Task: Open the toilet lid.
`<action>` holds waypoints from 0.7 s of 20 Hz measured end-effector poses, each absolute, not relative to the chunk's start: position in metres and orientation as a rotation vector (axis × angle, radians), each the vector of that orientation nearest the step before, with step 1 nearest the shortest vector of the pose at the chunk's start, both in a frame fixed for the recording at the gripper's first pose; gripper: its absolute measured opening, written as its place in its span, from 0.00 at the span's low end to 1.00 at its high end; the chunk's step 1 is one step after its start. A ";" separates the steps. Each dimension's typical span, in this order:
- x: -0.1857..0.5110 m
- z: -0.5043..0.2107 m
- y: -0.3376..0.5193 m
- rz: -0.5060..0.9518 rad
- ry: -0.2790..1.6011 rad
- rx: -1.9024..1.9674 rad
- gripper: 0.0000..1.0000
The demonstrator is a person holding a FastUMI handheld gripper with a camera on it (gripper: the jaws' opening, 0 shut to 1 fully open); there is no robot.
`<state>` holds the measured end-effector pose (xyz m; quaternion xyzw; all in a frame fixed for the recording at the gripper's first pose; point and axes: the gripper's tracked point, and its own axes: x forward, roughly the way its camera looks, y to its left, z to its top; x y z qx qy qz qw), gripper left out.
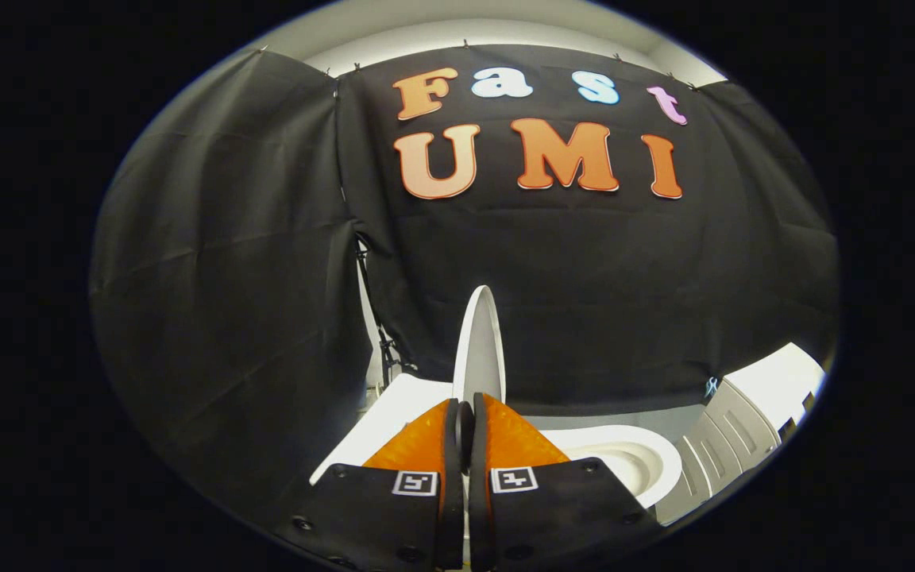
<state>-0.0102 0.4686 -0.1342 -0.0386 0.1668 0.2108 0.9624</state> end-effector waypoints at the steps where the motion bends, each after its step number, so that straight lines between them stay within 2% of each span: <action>1: -0.013 -0.135 0.476 0.437 0.341 -0.082 0.11; 14: -0.032 -0.160 0.540 0.491 0.358 -0.145 0.11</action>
